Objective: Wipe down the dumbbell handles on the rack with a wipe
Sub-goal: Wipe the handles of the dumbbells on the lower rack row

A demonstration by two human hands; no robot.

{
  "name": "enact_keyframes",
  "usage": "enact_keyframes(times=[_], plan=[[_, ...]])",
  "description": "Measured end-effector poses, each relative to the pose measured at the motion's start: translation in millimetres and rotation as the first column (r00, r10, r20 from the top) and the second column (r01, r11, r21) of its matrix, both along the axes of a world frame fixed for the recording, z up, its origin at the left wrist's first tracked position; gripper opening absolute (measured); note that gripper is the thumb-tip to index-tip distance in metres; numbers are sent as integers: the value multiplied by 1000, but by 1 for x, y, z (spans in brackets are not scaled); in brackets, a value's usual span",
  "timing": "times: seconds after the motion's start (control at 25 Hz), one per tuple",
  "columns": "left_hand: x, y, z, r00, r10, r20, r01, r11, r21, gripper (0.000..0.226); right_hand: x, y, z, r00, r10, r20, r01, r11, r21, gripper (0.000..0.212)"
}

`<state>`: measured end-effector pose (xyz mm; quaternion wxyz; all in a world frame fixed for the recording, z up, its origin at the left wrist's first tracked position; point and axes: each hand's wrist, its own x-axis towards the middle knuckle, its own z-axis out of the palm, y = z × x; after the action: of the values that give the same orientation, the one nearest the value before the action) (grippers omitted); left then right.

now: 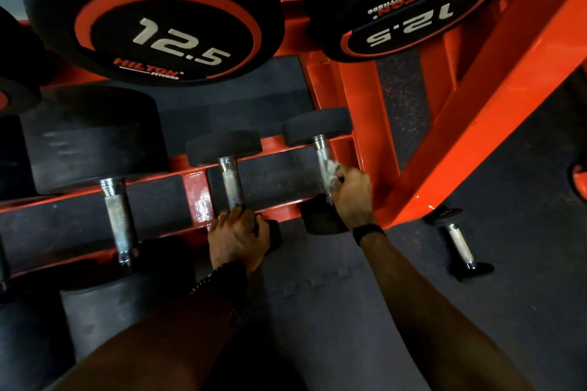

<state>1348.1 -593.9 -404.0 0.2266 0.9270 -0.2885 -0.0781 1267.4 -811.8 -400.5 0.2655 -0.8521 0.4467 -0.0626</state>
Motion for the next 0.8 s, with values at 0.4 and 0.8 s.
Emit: enact_keyframes(times=[0.4,0.8], plan=[[2,1,-1,1000,6,-20,-6,1000,2,22,-17,-6,-14,994,9,-105,-13,1000,-29,16],[4,1,2,999,5,-37,-4,1000,6,23,-15,-18,-18,991,107,-82,-106,994,15,17]])
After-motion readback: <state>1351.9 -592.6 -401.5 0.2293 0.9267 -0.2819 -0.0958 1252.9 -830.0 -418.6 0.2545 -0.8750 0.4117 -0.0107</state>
